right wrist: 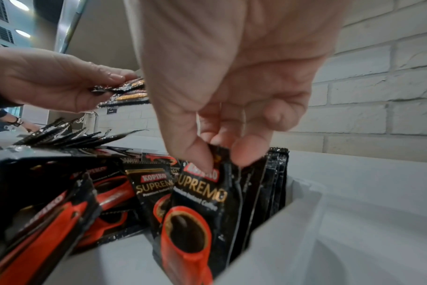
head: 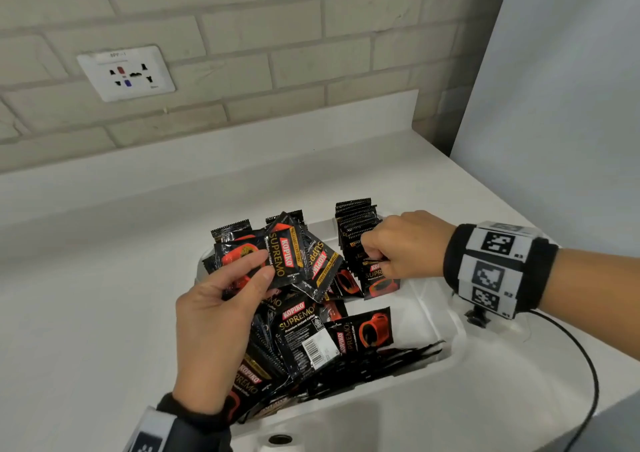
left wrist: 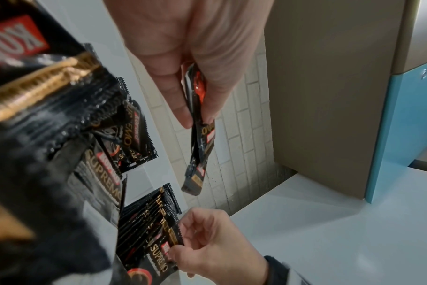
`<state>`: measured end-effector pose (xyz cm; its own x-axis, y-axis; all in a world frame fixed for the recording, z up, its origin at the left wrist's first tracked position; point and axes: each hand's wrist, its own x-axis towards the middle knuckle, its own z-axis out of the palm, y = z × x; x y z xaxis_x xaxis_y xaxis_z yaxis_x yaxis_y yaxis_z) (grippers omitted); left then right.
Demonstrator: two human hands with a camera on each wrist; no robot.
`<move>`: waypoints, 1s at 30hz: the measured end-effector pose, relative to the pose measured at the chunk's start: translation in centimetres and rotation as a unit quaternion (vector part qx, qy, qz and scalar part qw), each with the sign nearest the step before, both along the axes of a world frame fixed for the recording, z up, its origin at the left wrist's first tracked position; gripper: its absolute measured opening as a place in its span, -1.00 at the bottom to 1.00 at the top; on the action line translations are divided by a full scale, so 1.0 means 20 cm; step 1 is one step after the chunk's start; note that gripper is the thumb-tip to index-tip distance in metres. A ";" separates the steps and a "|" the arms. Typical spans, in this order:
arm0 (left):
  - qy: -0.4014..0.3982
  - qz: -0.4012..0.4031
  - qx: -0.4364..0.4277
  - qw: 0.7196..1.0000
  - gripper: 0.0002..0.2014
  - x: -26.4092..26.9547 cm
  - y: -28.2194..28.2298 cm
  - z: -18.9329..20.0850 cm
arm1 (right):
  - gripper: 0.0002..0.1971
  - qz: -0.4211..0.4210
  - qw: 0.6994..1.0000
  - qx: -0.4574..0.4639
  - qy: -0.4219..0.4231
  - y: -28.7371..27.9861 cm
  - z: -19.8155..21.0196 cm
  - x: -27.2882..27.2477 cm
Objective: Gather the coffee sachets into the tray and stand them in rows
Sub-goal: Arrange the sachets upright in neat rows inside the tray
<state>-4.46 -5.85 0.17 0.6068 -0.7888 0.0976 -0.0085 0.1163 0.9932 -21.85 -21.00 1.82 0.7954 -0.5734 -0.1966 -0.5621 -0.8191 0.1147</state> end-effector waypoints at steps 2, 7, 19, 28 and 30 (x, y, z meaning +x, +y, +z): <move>0.010 -0.001 0.000 1.000 -0.74 -0.01 0.00 0.00 | -0.90 -0.006 1.000 -0.006 0.011 0.00 0.00 0.01; 0.022 -0.011 -0.006 1.000 -0.74 -0.02 -0.02 -0.01 | -0.74 -0.007 0.999 -0.035 0.024 -0.02 0.00 0.00; 0.093 -0.044 -0.044 0.994 -0.61 -0.11 -0.06 0.00 | -0.83 -0.165 0.838 0.403 -0.330 0.13 0.11 -0.04; 0.068 -0.084 -0.033 0.994 -0.29 -0.12 -0.04 0.00 | -0.81 -0.163 0.728 0.504 -0.435 0.13 0.11 -0.03; 0.082 -0.093 -0.030 0.992 -0.29 -0.12 -0.04 0.00 | -0.77 -0.123 0.763 0.504 -0.385 0.15 0.13 -0.03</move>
